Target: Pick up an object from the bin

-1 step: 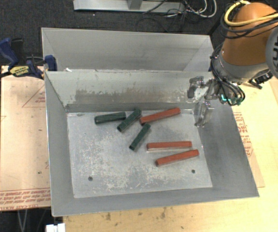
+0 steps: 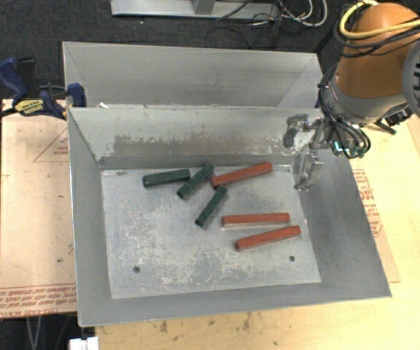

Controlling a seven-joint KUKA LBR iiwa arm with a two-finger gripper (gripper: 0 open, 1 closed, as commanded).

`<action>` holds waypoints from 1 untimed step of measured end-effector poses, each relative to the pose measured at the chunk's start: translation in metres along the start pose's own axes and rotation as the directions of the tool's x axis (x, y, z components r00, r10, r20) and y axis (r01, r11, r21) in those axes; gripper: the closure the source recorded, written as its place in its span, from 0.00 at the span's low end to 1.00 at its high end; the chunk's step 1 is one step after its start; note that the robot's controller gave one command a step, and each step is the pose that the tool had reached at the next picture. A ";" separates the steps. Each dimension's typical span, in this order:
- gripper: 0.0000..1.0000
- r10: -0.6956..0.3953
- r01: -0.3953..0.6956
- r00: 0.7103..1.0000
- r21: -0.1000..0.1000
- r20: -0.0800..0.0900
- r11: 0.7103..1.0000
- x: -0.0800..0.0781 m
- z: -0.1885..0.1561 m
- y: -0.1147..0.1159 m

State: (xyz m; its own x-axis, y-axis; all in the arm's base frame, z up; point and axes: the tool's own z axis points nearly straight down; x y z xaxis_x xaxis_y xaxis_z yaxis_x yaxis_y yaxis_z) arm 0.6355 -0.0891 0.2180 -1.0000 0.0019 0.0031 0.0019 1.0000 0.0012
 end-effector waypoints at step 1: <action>0.00 0.041 -0.041 0.999 0.000 0.004 0.999 0.008 -0.027 -0.005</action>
Offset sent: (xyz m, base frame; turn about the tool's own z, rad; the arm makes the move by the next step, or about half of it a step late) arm -0.0149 0.0587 -0.0898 -0.0397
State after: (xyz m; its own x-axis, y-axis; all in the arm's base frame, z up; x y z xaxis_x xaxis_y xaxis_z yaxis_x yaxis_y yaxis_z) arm 0.6280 -0.0936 0.2454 -0.9991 0.0431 -0.0012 0.0431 0.9991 0.0014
